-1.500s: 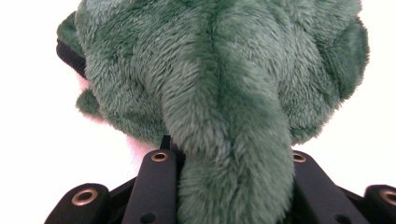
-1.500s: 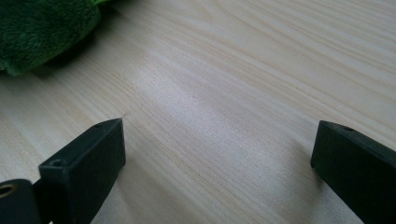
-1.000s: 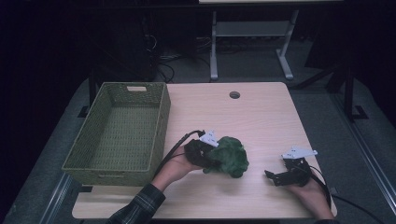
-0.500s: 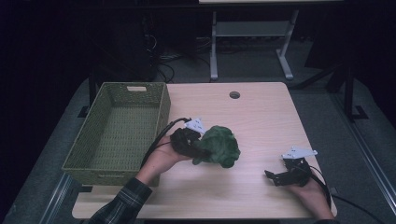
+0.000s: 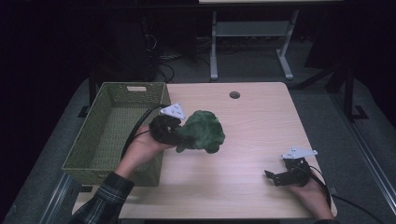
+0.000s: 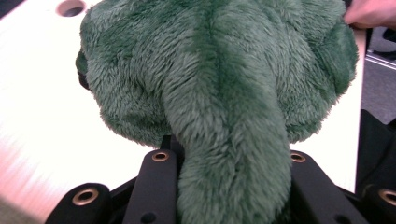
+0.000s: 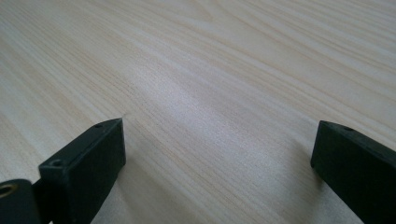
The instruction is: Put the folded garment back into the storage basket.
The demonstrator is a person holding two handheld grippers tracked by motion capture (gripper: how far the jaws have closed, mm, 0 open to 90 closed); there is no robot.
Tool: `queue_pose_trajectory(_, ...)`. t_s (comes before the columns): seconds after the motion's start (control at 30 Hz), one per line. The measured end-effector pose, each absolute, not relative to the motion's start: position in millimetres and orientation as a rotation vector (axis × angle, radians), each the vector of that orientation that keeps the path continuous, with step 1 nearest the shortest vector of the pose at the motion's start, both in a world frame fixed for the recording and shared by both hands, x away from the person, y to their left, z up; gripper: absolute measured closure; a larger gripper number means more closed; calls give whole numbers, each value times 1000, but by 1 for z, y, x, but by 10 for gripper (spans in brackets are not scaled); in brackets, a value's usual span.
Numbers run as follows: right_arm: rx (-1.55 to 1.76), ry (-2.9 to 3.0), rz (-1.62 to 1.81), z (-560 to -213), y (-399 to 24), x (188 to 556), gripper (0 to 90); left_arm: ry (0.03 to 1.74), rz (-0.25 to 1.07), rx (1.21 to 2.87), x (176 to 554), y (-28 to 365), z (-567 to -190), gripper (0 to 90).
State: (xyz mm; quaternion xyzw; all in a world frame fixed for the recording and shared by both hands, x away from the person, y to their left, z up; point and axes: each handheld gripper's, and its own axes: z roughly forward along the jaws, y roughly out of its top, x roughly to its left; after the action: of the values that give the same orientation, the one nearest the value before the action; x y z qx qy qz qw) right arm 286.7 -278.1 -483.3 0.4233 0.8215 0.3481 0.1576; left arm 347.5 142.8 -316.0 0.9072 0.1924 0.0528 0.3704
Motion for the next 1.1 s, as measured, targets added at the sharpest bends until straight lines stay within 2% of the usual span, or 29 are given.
queue_pose_trajectory(0.83, 1211, 2345, 994, -483, -278, 287, 29, 728, 325, 2210, 349, 250, -294, 690)
queue_pose_trajectory(1.1, 1212, 2344, 994, -483, -278, 287, 28, 807, 384, 2181, 350, 276, -298, 690)
